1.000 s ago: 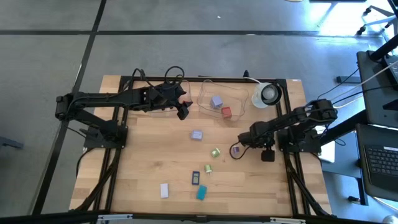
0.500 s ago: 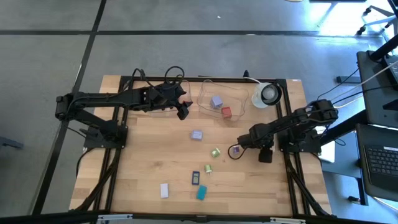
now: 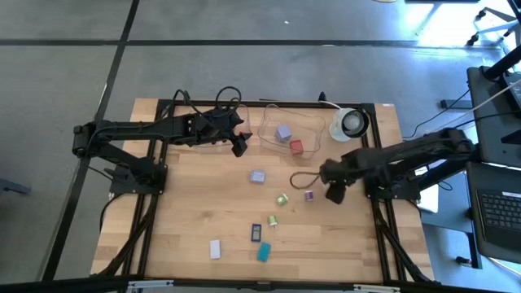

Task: Pick & Place Office items
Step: Put the white charger adapter into the right transparent bin

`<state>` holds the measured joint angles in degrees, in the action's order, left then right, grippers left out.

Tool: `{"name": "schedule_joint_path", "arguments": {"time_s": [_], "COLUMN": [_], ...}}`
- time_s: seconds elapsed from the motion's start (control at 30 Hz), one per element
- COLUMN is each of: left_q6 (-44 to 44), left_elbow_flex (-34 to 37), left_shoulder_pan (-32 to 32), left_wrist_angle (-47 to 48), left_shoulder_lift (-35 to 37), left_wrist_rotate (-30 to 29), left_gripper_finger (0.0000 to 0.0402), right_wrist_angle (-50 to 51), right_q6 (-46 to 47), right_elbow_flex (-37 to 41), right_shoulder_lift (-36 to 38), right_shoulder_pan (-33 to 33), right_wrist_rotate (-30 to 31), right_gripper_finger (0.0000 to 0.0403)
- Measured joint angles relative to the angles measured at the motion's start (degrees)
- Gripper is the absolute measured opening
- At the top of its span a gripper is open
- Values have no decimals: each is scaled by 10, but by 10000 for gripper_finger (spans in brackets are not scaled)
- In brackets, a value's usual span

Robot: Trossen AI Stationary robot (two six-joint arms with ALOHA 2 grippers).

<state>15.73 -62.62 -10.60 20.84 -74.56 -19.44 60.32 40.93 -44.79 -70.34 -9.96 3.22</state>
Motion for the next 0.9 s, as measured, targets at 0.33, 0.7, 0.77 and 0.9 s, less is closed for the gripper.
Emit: {"name": "schedule_joint_path", "arguments": {"time_s": [0.33, 0.7, 0.77, 0.9], "left_q6": [0, 0, 0, 0], "left_elbow_flex": [0, 0, 0, 0], "left_shoulder_pan": [0, 0, 0, 0], "left_wrist_angle": [0, 0, 0, 0], "left_shoulder_lift": [0, 0, 0, 0], "left_wrist_rotate": [0, 0, 0, 0], "left_gripper_finger": [278, 278, 278, 278], "right_wrist_angle": [-202, -662, -731, -820], "right_q6": [87, -226, -264, -309], "right_elbow_flex": [-70, -70, -70, -70], "right_shoulder_lift": [108, 117, 117, 117], "right_shoulder_pan": [0, 20, 25, 33], "right_wrist_rotate": [367, 388, 353, 276], "right_gripper_finger": [202, 203, 203, 203]}}
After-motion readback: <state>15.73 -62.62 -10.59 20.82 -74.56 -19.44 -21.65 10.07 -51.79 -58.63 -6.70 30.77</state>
